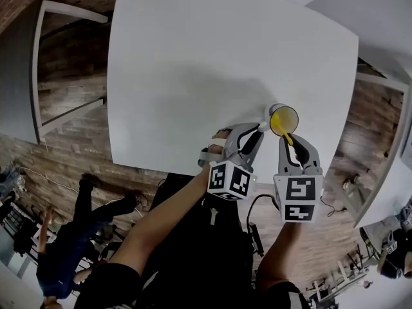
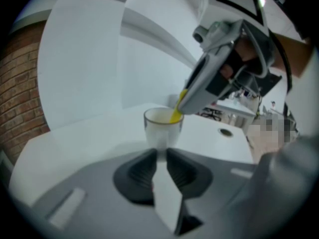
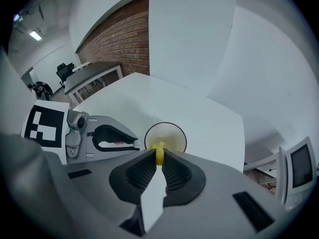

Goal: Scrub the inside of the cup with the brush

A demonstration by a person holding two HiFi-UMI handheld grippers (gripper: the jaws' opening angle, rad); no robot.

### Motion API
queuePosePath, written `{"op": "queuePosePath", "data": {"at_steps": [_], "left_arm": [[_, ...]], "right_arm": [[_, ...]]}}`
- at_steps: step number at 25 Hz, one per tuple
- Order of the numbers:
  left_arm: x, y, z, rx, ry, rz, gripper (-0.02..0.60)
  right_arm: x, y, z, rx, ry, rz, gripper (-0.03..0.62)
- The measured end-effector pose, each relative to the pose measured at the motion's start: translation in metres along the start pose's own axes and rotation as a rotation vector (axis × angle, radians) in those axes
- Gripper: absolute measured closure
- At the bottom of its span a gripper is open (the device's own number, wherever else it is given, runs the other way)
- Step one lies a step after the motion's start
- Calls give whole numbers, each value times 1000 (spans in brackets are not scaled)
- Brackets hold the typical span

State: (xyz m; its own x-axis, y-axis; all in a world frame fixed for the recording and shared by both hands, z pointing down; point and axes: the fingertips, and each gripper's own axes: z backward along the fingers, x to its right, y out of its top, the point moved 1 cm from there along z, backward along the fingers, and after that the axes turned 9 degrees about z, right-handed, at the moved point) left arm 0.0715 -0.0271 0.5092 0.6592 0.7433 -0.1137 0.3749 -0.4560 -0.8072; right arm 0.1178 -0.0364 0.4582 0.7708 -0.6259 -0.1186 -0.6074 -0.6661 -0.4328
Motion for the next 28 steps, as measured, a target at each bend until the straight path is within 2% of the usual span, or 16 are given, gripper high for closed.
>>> {"op": "queuePosePath", "data": {"at_steps": [5, 9, 13, 16, 22, 25, 28], "left_arm": [[0, 2, 0, -2, 1, -7, 518], [0, 2, 0, -3, 1, -3, 518], [-1, 2, 0, -4, -1, 1, 518], [-3, 1, -1, -4, -2, 5, 518], [-5, 1, -1, -2, 4, 8, 518], [-7, 1, -1, -3, 5, 8, 518], [-4, 1, -1, -6, 3, 6, 518]], "right_arm": [[21, -4, 3, -3, -82, -12, 565], [18, 0, -1, 20, -66, -33, 565], [-3, 11, -1, 50, 10, -28, 565], [-7, 10, -1, 29, 0, 3, 565], [18, -1, -2, -16, -76, -6, 565], [12, -4, -3, -42, -62, 1, 565], [-4, -2, 1, -18, 5, -33, 565]]}}
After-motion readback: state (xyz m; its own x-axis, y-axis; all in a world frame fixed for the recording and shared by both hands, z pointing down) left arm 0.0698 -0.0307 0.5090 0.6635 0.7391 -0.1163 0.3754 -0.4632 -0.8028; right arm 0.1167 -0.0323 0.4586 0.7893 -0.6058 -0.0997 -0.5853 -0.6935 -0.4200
